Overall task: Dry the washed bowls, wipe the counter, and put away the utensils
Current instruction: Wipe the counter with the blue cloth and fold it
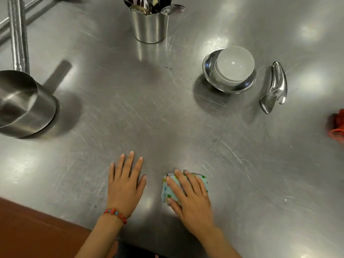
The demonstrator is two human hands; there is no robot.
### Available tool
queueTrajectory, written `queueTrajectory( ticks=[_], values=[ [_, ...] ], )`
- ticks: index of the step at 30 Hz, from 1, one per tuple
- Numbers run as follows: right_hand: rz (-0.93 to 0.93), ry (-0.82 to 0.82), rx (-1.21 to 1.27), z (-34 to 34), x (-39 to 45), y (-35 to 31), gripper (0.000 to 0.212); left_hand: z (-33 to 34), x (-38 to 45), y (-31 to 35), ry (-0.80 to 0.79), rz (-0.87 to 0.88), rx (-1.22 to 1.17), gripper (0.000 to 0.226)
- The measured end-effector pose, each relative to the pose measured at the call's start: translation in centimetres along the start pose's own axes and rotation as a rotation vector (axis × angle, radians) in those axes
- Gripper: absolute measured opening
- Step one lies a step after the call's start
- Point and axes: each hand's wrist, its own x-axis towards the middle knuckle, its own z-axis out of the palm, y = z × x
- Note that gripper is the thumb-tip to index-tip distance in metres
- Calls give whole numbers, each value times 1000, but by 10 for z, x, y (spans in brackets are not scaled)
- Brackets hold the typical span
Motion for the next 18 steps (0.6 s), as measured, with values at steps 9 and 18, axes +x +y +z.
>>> queueTrajectory(
  ticks=[9, 18],
  values=[
    [434, 93, 127, -27, 55, 45, 48, -3, -14, 15, 111, 96, -57, 56],
    [488, 98, 107, -6, -111, -16, 46, 29, -56, 61, 54, 475, 73, 49]
  ],
)
